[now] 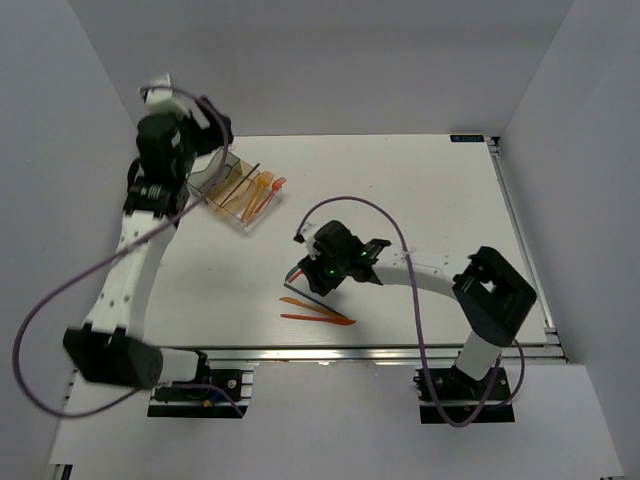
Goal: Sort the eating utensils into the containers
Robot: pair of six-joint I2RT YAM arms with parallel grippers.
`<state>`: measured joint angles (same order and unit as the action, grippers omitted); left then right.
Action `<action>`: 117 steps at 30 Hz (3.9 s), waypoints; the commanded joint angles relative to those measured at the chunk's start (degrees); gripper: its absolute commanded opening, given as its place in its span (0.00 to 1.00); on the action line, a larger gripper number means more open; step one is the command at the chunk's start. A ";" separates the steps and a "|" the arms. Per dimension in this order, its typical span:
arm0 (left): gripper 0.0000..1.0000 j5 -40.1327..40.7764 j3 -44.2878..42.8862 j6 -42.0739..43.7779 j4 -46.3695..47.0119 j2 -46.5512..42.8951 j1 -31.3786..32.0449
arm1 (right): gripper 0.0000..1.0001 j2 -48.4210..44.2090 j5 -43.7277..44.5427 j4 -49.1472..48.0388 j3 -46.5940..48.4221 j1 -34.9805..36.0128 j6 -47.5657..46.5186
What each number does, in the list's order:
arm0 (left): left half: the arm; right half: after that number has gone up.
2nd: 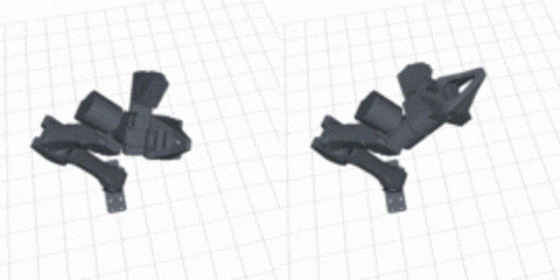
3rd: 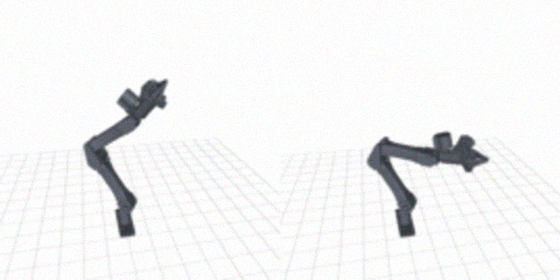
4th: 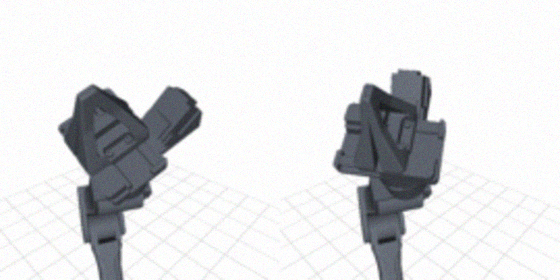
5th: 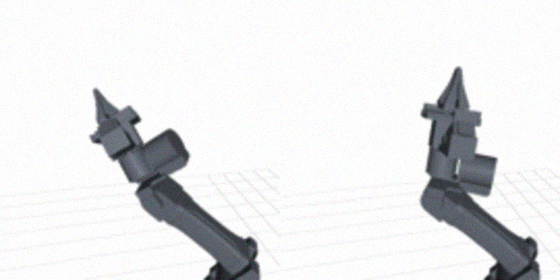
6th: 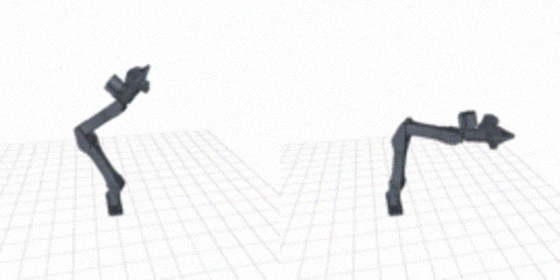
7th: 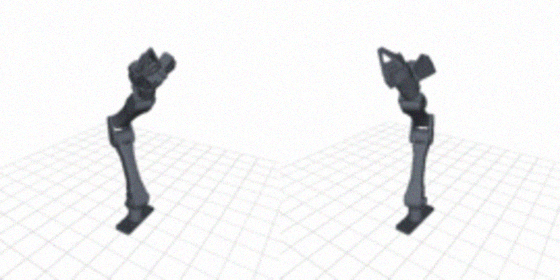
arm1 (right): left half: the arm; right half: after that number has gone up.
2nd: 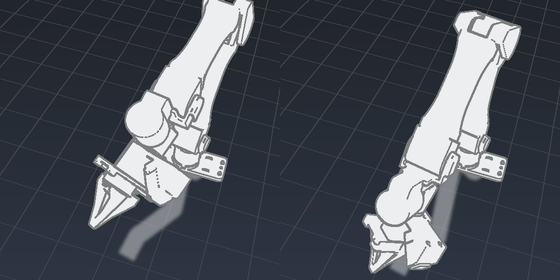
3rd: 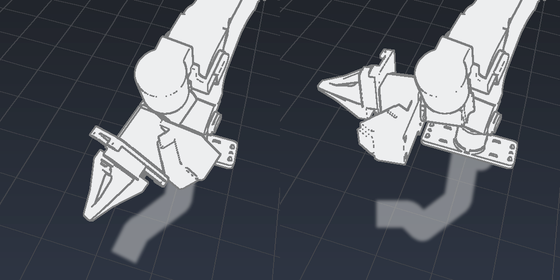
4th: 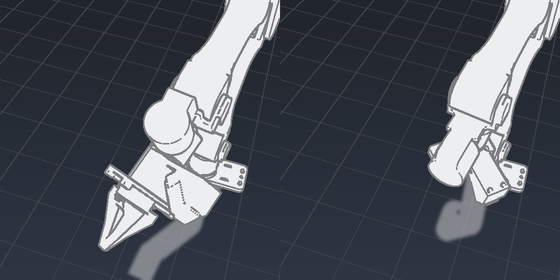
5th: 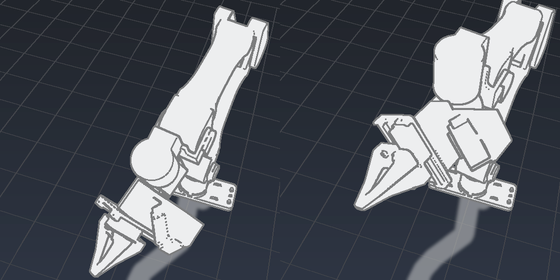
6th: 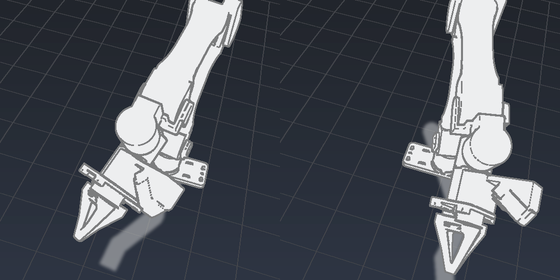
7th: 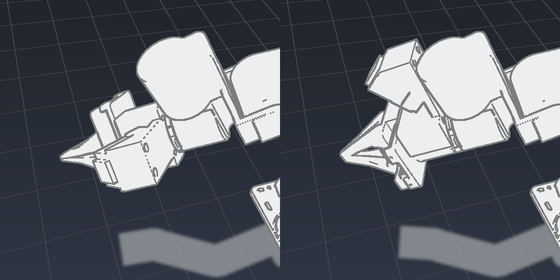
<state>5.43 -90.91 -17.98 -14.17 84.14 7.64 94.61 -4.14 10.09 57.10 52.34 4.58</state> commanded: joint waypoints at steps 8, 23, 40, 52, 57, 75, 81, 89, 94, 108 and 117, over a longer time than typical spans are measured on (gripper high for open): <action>0.98 1.35 35.79 0.56 -8.14 -23.23 0.27 | 0.44 12.34 6.07 7.75 14.79 7.25 -4.23; 0.98 -0.07 42.22 1.01 -5.34 -28.24 0.27 | 0.27 16.75 9.68 9.60 14.18 8.04 -6.60; 0.98 -16.49 44.68 -5.83 1.94 -32.19 0.18 | 0.00 1.12 17.15 11.80 15.85 6.99 -7.22; 0.98 -38.30 58.84 -36.08 54.16 -29.39 11.42 | 0.00 -19.28 -6.04 -11.91 6.18 -2.41 22.91; 0.96 -34.88 55.32 -29.57 46.08 -26.92 15.91 | 0.00 -21.92 -7.37 -15.01 5.74 -2.50 24.78; 0.00 -32.07 50.49 -25.45 41.17 -21.74 16.09 | 0.14 -21.48 -8.79 -14.83 5.22 -2.50 22.67; 0.00 -4.70 32.67 -2.54 10.70 -16.48 16.09 | 0.89 -26.31 1.58 -11.42 -0.23 -7.68 23.72; 0.00 11.04 10.69 31.33 9.07 8.48 9.43 | 0.89 -35.45 -2.18 -10.18 -8.58 -15.07 22.15; 0.00 0.29 -2.94 38.79 9.69 19.03 3.26 | 0.89 -39.14 -3.15 -6.41 -11.04 -15.07 19.16; 0.00 0.10 2.85 46.37 21.56 28.71 2.65 | 0.89 -42.40 -4.38 -4.29 -12.10 -15.25 14.76; 0.02 -0.07 8.72 47.51 24.10 30.91 2.47 | 0.89 -41.43 -3.59 -4.55 -12.45 -15.33 14.14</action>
<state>6.37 -84.58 28.62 7.92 115.07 10.28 53.21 -8.03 6.52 44.31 37.23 20.18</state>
